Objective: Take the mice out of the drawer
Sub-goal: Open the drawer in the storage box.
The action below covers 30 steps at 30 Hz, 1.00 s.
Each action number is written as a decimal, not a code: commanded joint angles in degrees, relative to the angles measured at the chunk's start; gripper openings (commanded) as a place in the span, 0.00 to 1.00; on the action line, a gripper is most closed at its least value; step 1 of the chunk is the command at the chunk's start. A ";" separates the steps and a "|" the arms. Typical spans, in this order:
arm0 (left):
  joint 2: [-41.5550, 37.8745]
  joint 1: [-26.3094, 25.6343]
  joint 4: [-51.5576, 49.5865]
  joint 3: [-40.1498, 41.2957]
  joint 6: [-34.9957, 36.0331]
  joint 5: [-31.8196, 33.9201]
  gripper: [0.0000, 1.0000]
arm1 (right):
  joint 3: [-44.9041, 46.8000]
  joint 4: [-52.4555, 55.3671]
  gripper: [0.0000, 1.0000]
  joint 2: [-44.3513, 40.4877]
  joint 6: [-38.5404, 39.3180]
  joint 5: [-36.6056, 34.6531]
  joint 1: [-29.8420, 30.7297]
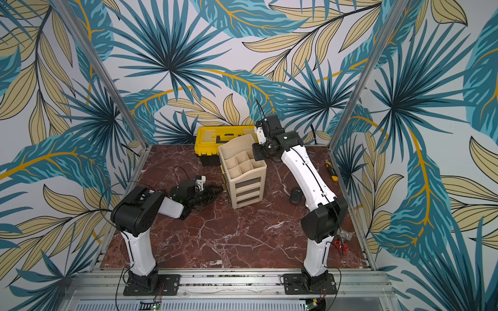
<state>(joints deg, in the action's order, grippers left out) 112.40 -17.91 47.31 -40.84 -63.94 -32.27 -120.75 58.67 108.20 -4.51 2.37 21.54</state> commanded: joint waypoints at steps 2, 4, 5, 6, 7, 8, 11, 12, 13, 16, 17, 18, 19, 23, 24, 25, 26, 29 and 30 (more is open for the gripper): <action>-0.83 -0.46 5.78 1.22 -0.53 0.61 0.44 | 3.26 8.66 0.00 3.93 1.01 -0.43 1.23; -1.11 -0.56 7.44 2.12 -1.08 1.72 0.44 | 3.06 8.73 0.00 3.96 1.02 -0.47 1.23; -1.38 -0.59 7.53 2.33 -0.94 1.95 0.44 | 2.98 8.82 0.00 4.03 1.00 -0.42 1.19; -1.80 -0.55 7.24 2.59 -0.69 2.47 0.44 | 2.90 8.83 0.00 4.03 1.16 -0.44 1.22; -2.38 -0.76 6.40 2.86 -0.29 3.15 0.44 | 2.84 8.91 0.00 3.99 1.17 -0.47 1.23; -2.62 -0.76 5.74 2.68 0.09 3.05 0.45 | 2.67 8.97 0.00 4.02 1.18 -0.59 1.17; -1.54 -0.80 5.95 0.94 -0.47 0.80 0.45 | 2.29 9.21 0.00 4.21 1.22 -0.41 1.27; -0.88 -0.87 6.86 0.58 -1.10 0.47 0.45 | 2.16 9.27 0.00 4.30 1.21 -0.47 1.25; -0.34 -0.94 7.94 0.35 -1.59 0.12 0.45 | 2.12 9.35 0.00 4.38 1.21 -0.42 1.18; 0.27 -1.23 9.25 -0.13 -1.72 -0.12 0.45 | 2.16 9.27 0.00 4.46 1.19 -0.35 1.22; 0.23 -1.25 8.97 -0.40 -1.63 -0.33 0.45 | 2.15 9.35 0.00 4.47 1.25 -0.35 1.22; 0.35 -1.25 8.85 -0.77 -1.59 -0.65 0.45 | 2.17 9.35 0.00 4.45 1.18 -0.36 1.23; 0.48 -1.30 9.05 -0.91 -1.67 -0.71 0.44 | 2.13 9.35 0.00 4.47 1.18 -0.44 1.23; 1.60 -1.43 10.37 -1.76 -2.67 -1.52 0.34 | 2.10 9.18 0.00 4.46 1.10 -0.28 1.22; 1.81 -1.52 10.35 -1.87 -2.68 -1.42 0.30 | 2.15 9.22 0.00 4.39 1.11 -0.27 1.29; 1.95 -1.64 10.23 -1.91 -2.54 -1.23 0.27 | 2.12 9.18 0.00 4.43 1.15 -0.18 1.18; 2.02 -1.76 9.94 -1.96 -2.43 -1.12 0.26 | 2.14 9.18 0.00 4.47 1.13 -0.12 1.23; 2.68 -1.90 10.65 -1.96 -2.71 -1.13 0.24 | 2.19 9.09 0.00 4.48 1.05 0.00 1.23; 3.02 -1.89 10.91 -2.04 -2.89 -1.22 0.24 | 2.36 8.92 0.00 4.35 1.00 0.02 1.24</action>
<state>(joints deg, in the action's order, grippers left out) 113.84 -19.42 56.12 -41.52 -66.72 -32.82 -121.08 58.94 108.33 -4.49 2.39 21.54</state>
